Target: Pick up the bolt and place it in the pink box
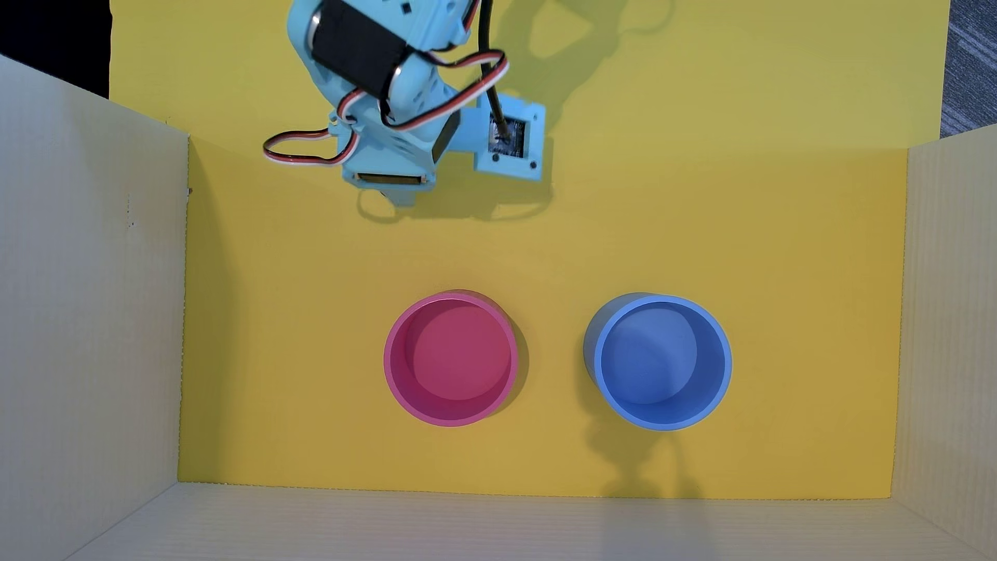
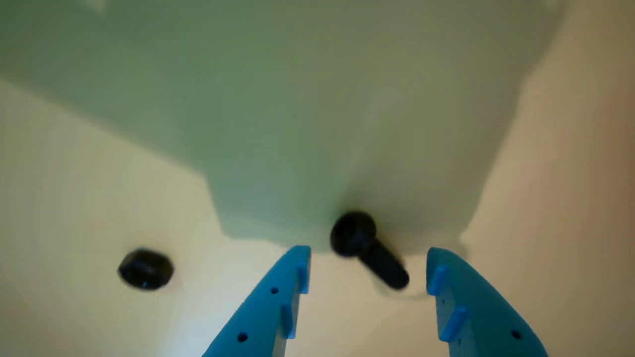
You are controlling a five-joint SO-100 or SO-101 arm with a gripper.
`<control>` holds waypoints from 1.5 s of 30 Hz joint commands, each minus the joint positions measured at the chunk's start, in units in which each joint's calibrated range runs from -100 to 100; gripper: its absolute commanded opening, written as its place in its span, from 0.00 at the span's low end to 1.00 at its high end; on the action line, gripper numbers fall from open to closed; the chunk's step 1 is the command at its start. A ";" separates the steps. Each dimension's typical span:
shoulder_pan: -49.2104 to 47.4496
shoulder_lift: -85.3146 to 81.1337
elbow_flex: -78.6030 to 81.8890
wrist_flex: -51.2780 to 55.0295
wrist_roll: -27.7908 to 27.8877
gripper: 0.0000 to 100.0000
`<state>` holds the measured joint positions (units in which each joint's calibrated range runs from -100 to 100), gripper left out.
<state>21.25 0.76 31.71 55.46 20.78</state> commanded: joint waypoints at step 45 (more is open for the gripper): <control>-0.14 11.27 -30.85 8.93 -2.00 0.01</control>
<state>21.25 12.63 4.95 62.57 19.02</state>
